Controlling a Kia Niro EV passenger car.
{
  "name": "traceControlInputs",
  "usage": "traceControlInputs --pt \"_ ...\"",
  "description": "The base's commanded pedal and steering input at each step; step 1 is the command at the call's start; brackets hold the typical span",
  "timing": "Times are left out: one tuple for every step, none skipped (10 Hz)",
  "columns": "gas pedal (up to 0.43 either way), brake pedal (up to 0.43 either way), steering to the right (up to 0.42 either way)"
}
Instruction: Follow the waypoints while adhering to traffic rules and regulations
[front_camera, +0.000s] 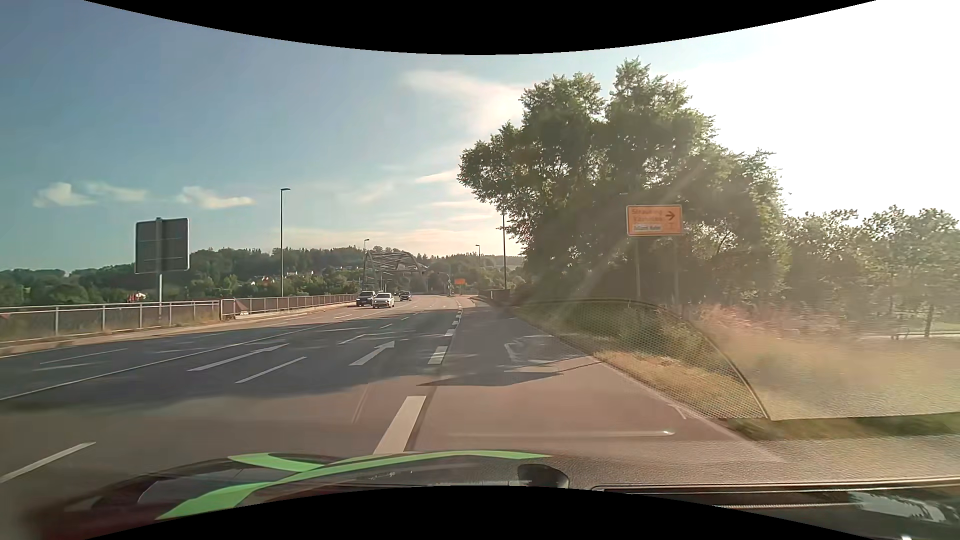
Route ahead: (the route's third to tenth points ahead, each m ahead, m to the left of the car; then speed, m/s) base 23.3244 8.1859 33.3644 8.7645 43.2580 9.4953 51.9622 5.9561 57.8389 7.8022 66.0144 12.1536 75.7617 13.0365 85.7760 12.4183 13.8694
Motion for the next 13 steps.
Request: traceControlInputs --pt "0.110 0.000 -0.012" --pt "0.118 0.000 -0.015" --pt "0.118 0.000 -0.017" --pt "0.130 0.000 -0.018" --pt "0.130 0.000 -0.018" --pt "0.130 0.000 -0.018" --pt "0.118 0.000 -0.018" --pt "0.079 0.000 -0.018" --pt "0.020 0.000 -0.018" --pt "0.000 0.000 -0.018" --pt "0.000 0.000 -0.018" --pt "0.000 0.000 -0.020" --pt "0.000 0.000 -0.023"
